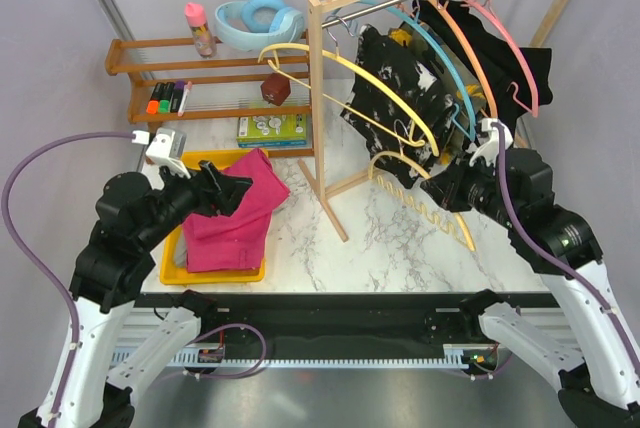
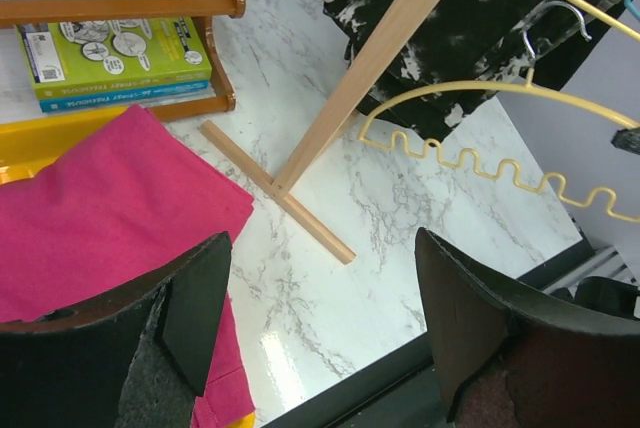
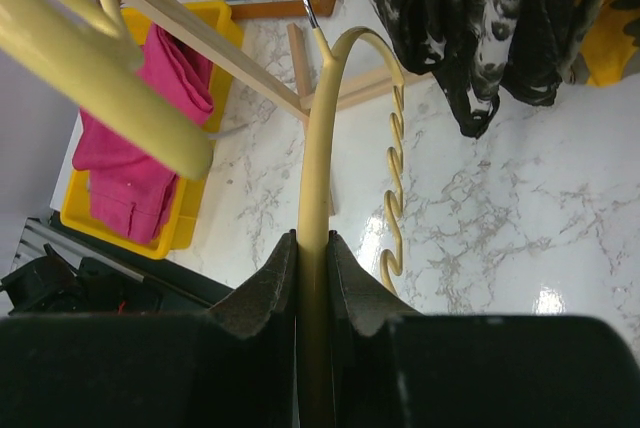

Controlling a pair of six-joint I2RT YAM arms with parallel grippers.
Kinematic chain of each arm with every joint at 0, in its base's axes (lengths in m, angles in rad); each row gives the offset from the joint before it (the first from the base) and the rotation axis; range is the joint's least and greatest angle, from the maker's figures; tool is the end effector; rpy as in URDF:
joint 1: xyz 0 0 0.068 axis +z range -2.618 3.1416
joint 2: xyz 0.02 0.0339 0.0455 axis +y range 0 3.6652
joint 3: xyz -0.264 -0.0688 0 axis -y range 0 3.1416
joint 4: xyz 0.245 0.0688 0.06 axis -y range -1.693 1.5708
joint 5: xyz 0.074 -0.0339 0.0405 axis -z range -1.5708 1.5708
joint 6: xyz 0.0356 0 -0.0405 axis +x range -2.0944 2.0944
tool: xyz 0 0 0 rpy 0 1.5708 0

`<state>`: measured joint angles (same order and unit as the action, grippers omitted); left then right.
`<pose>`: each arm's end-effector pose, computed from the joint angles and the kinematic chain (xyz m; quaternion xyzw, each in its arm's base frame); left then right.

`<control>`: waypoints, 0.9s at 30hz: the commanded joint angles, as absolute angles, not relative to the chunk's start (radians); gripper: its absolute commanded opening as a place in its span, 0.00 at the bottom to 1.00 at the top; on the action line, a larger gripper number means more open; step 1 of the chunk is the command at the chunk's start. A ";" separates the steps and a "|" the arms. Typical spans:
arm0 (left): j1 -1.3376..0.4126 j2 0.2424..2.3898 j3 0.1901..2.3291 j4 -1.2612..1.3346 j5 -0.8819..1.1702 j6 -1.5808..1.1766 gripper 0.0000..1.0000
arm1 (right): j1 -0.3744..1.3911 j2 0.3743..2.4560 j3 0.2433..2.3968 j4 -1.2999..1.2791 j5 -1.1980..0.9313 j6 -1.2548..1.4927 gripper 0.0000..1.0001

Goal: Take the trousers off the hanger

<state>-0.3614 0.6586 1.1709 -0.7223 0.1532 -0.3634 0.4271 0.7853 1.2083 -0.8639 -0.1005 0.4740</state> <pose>0.0936 -0.0412 0.4247 0.0474 0.7751 -0.2780 0.5654 0.1178 0.0575 0.4087 -0.0071 0.8439 0.2710 0.4629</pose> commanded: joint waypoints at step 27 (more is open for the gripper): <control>-0.357 0.612 1.183 -0.681 0.287 -0.413 0.78 | 0.299 1.101 1.595 -0.650 -0.288 0.465 0.00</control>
